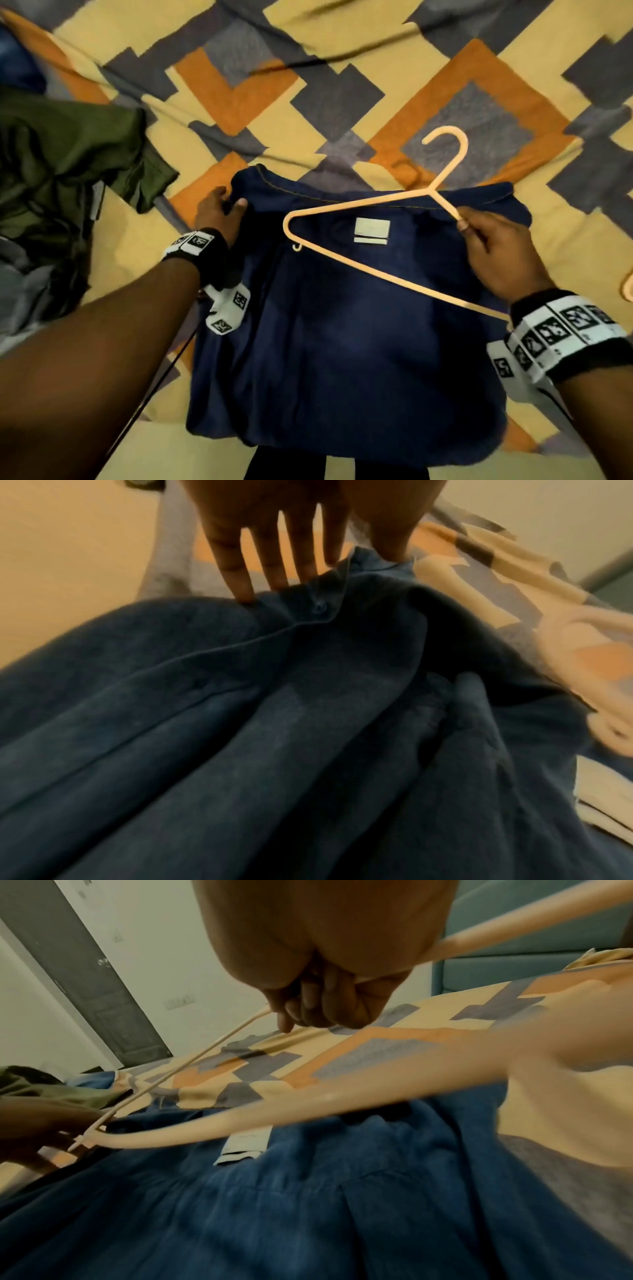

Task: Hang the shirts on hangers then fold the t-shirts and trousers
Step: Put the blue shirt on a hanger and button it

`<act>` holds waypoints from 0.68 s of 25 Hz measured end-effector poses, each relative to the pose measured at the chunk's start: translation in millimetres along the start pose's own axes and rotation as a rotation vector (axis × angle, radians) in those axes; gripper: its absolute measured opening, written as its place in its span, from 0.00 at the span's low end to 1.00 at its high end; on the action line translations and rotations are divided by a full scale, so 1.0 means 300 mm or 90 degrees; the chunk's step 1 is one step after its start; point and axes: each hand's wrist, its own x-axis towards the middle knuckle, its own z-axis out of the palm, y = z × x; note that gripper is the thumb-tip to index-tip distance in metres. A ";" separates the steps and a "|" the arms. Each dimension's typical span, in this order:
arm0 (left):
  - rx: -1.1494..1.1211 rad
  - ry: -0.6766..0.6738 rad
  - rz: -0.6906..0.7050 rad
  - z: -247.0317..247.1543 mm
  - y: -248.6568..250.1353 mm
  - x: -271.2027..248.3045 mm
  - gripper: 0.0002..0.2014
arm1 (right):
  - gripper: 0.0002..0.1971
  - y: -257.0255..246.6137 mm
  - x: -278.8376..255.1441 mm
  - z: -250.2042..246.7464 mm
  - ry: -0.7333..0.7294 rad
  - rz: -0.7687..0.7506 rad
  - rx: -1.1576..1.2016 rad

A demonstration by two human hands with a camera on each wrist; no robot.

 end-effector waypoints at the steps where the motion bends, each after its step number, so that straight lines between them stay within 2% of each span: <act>1: -0.017 -0.029 0.014 0.006 -0.009 0.022 0.29 | 0.20 -0.012 0.008 0.019 -0.017 -0.005 -0.005; 3: -0.037 -0.063 0.032 0.025 -0.010 0.047 0.27 | 0.18 -0.026 0.029 0.071 -0.065 -0.005 -0.016; 5: -0.077 -0.050 0.040 0.028 0.007 0.048 0.21 | 0.13 -0.025 0.063 0.133 -0.108 -0.006 -0.037; 6: -0.109 -0.030 0.047 0.025 0.016 0.047 0.16 | 0.12 -0.022 0.078 0.162 -0.125 -0.006 -0.059; 8: -0.276 0.018 0.047 -0.009 0.047 0.014 0.02 | 0.13 -0.009 0.112 0.199 -0.126 -0.010 -0.088; 10: -0.414 0.040 0.118 -0.042 0.095 -0.067 0.10 | 0.13 -0.004 0.130 0.225 -0.108 -0.009 -0.069; 11: -0.437 0.013 0.164 -0.038 0.120 -0.118 0.10 | 0.12 -0.008 0.134 0.242 -0.101 -0.003 -0.051; 13: -0.378 -0.083 0.214 0.025 0.149 -0.221 0.08 | 0.11 -0.023 0.136 0.267 -0.098 0.034 0.016; 15: -0.227 -0.144 0.213 0.136 0.127 -0.273 0.07 | 0.12 -0.026 0.142 0.266 -0.076 0.095 0.115; 17: -0.077 -0.175 0.211 0.239 0.088 -0.294 0.09 | 0.16 0.039 0.142 0.217 0.027 0.122 0.074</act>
